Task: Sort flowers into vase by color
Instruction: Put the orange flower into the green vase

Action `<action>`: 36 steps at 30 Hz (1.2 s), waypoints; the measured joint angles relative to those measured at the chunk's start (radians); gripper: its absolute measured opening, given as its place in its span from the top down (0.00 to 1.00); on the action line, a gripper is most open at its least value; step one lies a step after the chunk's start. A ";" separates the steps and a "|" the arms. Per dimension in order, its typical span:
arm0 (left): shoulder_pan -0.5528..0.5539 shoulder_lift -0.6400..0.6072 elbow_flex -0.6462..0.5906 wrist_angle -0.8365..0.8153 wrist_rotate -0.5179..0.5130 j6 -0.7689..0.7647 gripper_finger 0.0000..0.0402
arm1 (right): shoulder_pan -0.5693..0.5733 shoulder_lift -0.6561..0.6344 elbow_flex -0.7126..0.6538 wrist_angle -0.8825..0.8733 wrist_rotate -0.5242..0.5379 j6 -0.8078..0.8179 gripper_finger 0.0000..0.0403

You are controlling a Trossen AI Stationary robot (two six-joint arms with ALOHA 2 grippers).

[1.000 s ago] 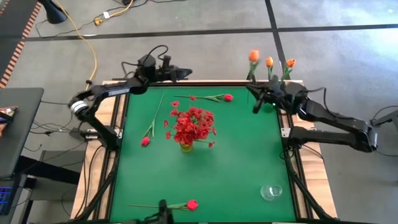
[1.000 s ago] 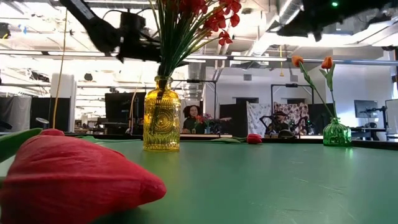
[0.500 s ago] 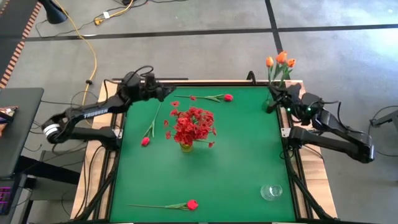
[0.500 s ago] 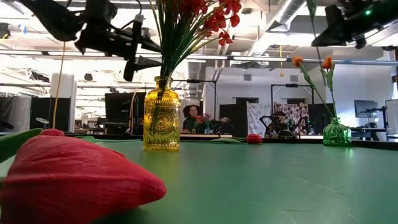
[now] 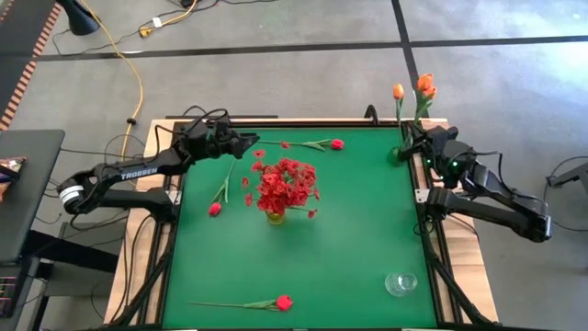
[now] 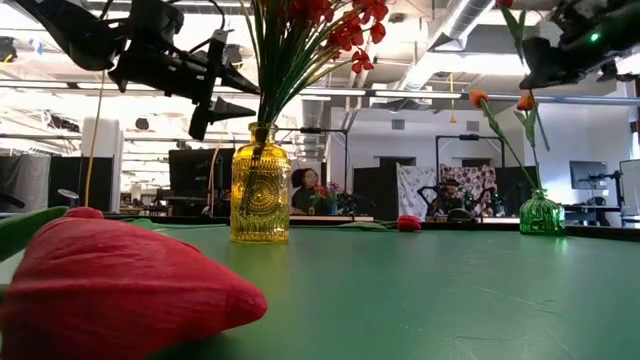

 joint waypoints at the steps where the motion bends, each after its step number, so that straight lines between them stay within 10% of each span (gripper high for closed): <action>1: 0.000 0.000 0.000 0.000 0.000 0.000 0.54 | 0.000 -0.005 -0.026 0.036 0.009 0.000 0.93; 36: -0.001 0.000 0.001 -0.002 0.006 -0.029 0.54 | -0.199 -0.039 -0.344 0.440 0.003 -0.021 0.93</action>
